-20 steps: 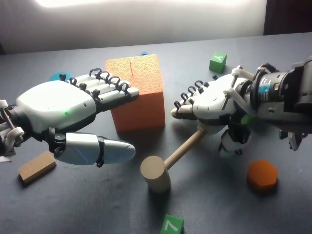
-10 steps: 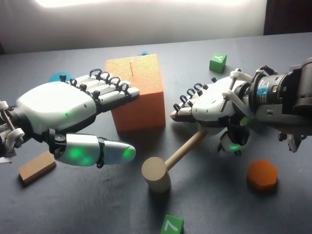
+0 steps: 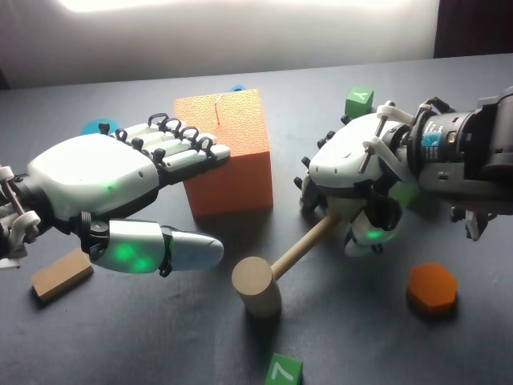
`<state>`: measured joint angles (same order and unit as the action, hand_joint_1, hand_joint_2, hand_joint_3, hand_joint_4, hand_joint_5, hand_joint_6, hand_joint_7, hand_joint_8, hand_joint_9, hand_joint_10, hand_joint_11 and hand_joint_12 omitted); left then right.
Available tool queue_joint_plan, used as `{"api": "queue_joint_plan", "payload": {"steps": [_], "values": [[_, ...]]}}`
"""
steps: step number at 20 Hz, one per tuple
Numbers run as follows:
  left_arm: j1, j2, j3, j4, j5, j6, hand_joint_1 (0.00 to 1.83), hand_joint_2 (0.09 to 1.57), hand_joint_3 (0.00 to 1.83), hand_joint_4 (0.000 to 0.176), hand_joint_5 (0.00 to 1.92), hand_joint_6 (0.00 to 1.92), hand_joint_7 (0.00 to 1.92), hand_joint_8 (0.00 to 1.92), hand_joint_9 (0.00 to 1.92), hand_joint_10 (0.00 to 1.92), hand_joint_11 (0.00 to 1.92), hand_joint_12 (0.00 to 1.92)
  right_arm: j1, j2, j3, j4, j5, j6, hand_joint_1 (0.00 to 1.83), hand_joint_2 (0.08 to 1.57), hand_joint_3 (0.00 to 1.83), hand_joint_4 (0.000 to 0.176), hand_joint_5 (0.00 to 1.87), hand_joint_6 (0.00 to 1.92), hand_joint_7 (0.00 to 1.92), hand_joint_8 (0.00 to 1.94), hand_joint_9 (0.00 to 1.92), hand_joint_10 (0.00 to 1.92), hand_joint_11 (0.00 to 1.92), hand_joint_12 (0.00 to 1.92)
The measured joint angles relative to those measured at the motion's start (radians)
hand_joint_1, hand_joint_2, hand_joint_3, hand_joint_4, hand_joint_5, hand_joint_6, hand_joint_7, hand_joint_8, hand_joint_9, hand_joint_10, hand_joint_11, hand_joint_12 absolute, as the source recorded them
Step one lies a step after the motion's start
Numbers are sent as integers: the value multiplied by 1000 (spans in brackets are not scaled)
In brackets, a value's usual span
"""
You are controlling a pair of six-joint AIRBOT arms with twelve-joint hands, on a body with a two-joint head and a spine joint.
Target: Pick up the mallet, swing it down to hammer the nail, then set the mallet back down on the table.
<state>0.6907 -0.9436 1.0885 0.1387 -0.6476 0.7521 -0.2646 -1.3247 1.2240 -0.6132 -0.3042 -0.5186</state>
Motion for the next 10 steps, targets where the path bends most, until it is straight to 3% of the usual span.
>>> {"api": "queue_joint_plan", "payload": {"steps": [1,2,3,5,7,8,9,10], "values": [[0,0,0,0,0,0,0,1119,0,0,88,8,84,9,93,13,69,66,1,0,1,0,0,0,957,1032,2,0,503,976,399,1408,377,1496,222,1792],[0,0,0,0,0,0,0,1121,1,0,80,4,76,5,84,8,59,62,1,0,1,1,-2,0,987,1017,0,0,437,1228,367,1646,367,1738,279,1895],[0,0,0,0,0,0,0,1121,1,0,80,4,76,5,84,8,59,62,0,0,1,1,-3,0,987,1017,0,0,437,1228,367,1646,367,1738,279,1895],[0,0,0,0,0,0,0,1125,2,0,86,6,80,6,87,8,61,65,0,0,1,4,-21,-1,1015,1009,0,0,454,1583,392,1908,442,1913,468,1920],[0,0,0,0,0,0,0,1126,2,0,96,8,89,8,95,9,69,71,0,2,1,11,-48,-1,1113,983,0,0,533,1858,514,1941,559,1921,609,1921],[0,0,0,0,0,0,0,1126,2,0,96,8,89,8,95,9,69,71,0,3,1,11,-48,-1,1113,983,0,0,533,1858,514,1941,559,1921,609,1921],[0,0,0,0,0,0,0,1125,1,0,95,6,95,8,101,10,68,72,0,4,1,10,-47,-2,1178,1019,4,0,636,1586,598,1941,650,1921,709,1921],[0,0,0,0,0,0,0,1126,2,0,91,4,97,9,103,10,66,72,0,4,1,10,-47,-5,1160,1095,16,0,898,1118,856,1941,912,1921,952,1921]]}}
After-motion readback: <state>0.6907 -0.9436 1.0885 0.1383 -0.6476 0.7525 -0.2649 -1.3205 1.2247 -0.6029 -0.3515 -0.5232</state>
